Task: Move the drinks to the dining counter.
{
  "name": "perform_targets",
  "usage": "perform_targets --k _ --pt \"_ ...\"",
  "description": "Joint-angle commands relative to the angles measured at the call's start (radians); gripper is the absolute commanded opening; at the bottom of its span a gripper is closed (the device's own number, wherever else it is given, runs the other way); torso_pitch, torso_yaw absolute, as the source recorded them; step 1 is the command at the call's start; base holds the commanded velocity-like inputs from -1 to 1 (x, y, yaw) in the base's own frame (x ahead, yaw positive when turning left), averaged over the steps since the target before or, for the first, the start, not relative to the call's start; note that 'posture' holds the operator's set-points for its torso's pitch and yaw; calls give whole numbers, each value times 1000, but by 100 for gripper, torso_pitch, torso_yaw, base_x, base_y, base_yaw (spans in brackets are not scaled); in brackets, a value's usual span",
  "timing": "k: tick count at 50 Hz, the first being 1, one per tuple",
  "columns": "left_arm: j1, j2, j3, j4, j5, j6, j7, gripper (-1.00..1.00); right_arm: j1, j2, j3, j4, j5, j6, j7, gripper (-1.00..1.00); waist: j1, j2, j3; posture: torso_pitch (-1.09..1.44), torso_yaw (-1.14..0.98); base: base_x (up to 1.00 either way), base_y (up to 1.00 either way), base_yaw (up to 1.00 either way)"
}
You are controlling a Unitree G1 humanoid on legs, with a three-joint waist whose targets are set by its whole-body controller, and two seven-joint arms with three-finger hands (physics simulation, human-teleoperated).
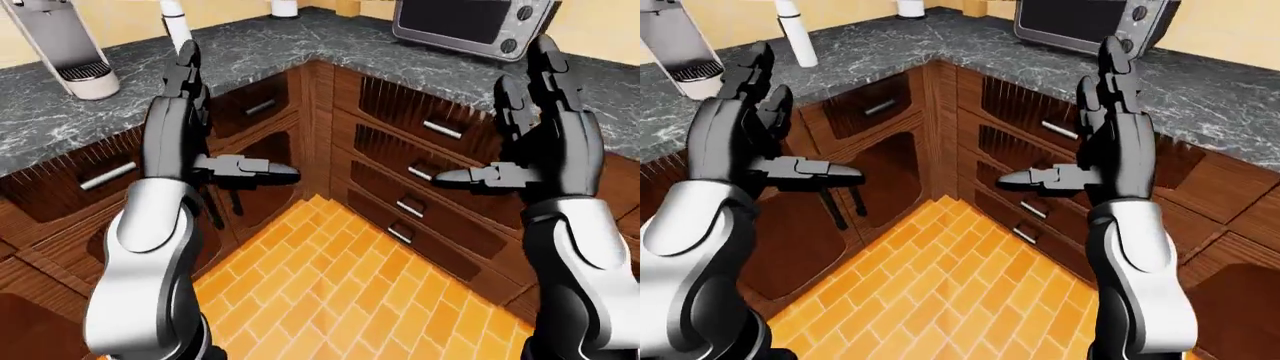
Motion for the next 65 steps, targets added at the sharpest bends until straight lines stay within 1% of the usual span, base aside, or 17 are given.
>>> perform_targets --k 1,8,10,12,15,19,22,35,39,42,50,51,53,58,59,61,65 --pt "-26 8 7 -24 7 -34 6 100 -23 -7 -2 -34 2 -23 3 100 3 -7 -19 0 0 16 0 100" --pt "-27 10 8 -31 6 -27 6 100 -23 -5 -1 -36 -2 -23 8 100 10 49 -13 0 0 14 0 100" --pt "-28 10 6 -28 6 -29 7 100 -23 -5 -1 -33 -4 -26 9 100 12 95 -25 0 0 14 0 100" --pt "-31 11 7 -29 6 -26 6 100 -24 -5 -1 -34 -4 -24 10 100 7 93 8 0 0 14 0 100" --pt "-32 12 8 -30 6 -24 6 100 -31 -7 -2 -39 -2 -13 9 100 33 64 -12 0 0 14 0 100" --pt "-35 12 7 -29 5 -22 6 100 -32 -8 0 -38 -2 -14 11 100 24 17 9 0 0 14 0 100" --pt "-32 12 6 -27 5 -27 6 100 -31 -6 1 -36 -4 -18 12 100 2 -71 -7 0 0 14 0 100" --pt "-39 13 6 -29 7 -20 6 100 -34 -7 0 -32 -6 -18 13 100 -9 44 -12 0 0 14 0 100" --pt "-36 12 6 -26 7 -25 5 100 -33 -6 1 -36 -5 -15 11 100 -7 118 -33 0 0 14 0 100" --pt "-35 12 6 -26 7 -26 6 100 -34 -5 -1 -36 0 -12 11 100 12 104 -16 0 0 14 0 100" --pt "-43 15 7 -32 7 -14 5 100 -39 -4 -4 -47 13 5 7 100 0 11 15 0 0 12 0 79" --pt "-44 15 7 -31 7 -14 5 100 -35 -6 2 -37 5 -9 12 100 5 13 9 0 0 0 0 0" --pt "-43 15 6 -29 7 -18 5 100 -35 -7 6 -42 6 -9 17 100 8 -30 -11 0 0 0 0 0" --pt "-48 17 7 -33 8 -12 3 100 -37 -4 17 -33 -11 -14 28 100 -21 37 -8 0 0 0 0 0" --pt "-48 17 7 -33 8 -12 3 100 -40 -5 15 -40 -11 -8 29 100 -25 51 -38 0 0 38 0 0" --pt "-49 18 7 -35 8 -9 2 100 -44 -4 12 -48 -8 1 27 100 -28 79 36 0 0 63 -6 0" --pt "-52 19 7 -35 9 -8 1 100 -44 -2 11 -40 -11 -13 28 100 -24 109 43 0 0 74 -9 0"
